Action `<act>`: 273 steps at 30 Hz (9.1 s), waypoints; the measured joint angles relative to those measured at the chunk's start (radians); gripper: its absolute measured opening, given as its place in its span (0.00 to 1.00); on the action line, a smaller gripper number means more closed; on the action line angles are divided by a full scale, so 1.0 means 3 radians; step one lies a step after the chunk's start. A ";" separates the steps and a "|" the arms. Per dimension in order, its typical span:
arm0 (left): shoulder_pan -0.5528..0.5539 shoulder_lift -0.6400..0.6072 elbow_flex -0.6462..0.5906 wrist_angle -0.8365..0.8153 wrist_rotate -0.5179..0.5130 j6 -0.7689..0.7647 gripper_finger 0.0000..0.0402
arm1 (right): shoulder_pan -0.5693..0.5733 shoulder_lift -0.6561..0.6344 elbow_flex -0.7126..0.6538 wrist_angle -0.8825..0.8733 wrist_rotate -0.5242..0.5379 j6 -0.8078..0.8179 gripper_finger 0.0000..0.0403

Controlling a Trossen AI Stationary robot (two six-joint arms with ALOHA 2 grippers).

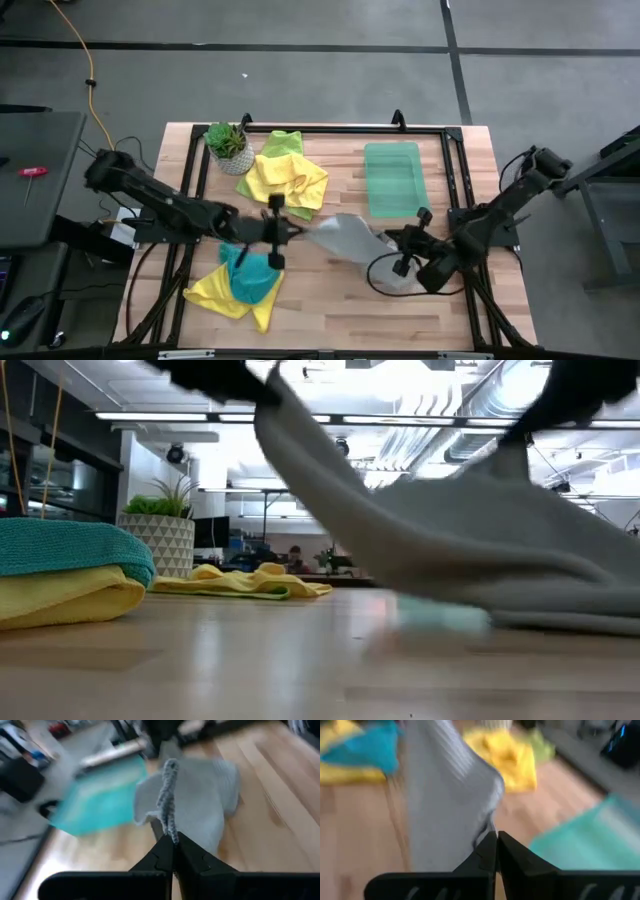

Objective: Fold microfiber towels
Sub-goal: Fold the gray microfiber cloth

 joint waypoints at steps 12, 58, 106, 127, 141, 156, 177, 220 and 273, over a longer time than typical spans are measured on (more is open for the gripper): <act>0.0381 -0.0582 0.0003 -0.0010 0.0360 0.0387 0.00 | 0.0210 -0.0112 0.0964 -0.0742 0.0451 -0.0783 0.00; 0.0072 -0.0923 0.1038 -0.1523 -0.0312 0.1901 0.00 | -0.0081 -0.0182 0.2365 -0.3083 -0.0167 -0.0469 0.00; -0.1009 0.1271 0.1040 -0.1287 0.0563 -0.0439 0.00 | 0.1385 0.1800 0.1924 -0.2323 -0.2272 0.2121 0.00; -0.1014 0.1565 0.1041 -0.1275 0.1378 -0.1755 0.00 | 0.1187 0.2376 0.1924 -0.1515 -0.2657 0.2203 0.00; -0.1122 0.1565 0.1038 -0.1323 0.1786 -0.1796 0.20 | 0.1142 0.2379 0.1947 -0.1608 -0.2822 0.2143 0.21; -0.0716 0.1132 0.0990 -0.1372 0.1171 -0.1031 0.38 | 0.0958 0.2245 0.2071 -0.2796 -0.1520 0.2290 0.45; 0.0050 0.1200 -0.0138 0.0234 0.1187 -0.1561 0.05 | -0.0123 0.0658 -0.0890 0.0149 -0.1026 0.1986 0.02; 0.0205 0.1112 0.0026 -0.0343 0.1620 -0.0696 0.00 | 0.0387 0.0675 -0.0123 -0.1154 -0.1154 0.1877 0.00; -0.1330 0.2336 0.1541 -0.1996 0.1260 -0.2259 0.03 | 0.0510 0.0678 0.0201 -0.0755 -0.1353 0.1546 0.00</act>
